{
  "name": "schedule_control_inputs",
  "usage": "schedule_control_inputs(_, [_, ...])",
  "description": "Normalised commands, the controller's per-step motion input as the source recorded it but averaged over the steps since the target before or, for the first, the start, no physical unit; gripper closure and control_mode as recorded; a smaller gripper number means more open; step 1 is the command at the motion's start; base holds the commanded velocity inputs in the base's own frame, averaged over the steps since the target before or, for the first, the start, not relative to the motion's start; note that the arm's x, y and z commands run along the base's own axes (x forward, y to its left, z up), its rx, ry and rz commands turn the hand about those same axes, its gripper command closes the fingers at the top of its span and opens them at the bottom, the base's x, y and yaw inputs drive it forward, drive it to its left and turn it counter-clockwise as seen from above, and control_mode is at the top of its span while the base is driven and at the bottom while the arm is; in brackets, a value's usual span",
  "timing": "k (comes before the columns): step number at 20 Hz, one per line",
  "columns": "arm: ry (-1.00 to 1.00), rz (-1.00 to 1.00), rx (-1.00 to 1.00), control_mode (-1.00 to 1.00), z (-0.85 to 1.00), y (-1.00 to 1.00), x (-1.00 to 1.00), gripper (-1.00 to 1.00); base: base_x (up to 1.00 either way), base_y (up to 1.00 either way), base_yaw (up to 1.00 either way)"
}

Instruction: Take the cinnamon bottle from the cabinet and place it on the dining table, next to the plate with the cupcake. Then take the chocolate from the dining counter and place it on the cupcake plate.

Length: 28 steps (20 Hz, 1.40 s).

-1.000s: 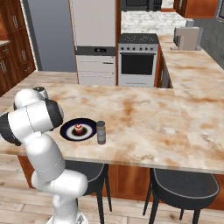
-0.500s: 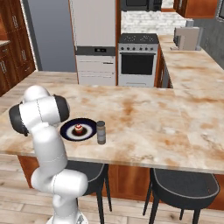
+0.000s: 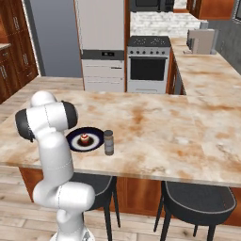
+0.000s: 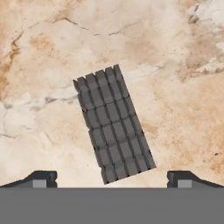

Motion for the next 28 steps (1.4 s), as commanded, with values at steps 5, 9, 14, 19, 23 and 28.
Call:
schedule_control_inputs(5, [0.00,0.03,0.00,-1.00,-0.14,-0.23,0.00,-1.00,0.00,0.00,0.00])
schedule_control_inputs(9, [0.00,0.01,0.00,-1.00,-0.22,-0.12,0.07,-1.00,0.00,0.00,0.00])
schedule_control_inputs(14, [0.00,0.10,0.00,-1.00,-0.24,0.12,0.09,-1.00,0.00,0.00,0.00])
schedule_control_inputs(19, [0.00,0.10,0.00,-1.00,-0.20,0.07,0.12,-1.00,0.00,0.00,0.00])
schedule_control_inputs(23, [0.00,0.09,0.00,-1.00,-0.42,0.00,0.06,-1.00,0.00,0.00,0.00])
schedule_control_inputs(28, [0.02,0.09,0.00,-1.00,-0.58,0.00,0.10,1.00,0.00,0.00,0.00])
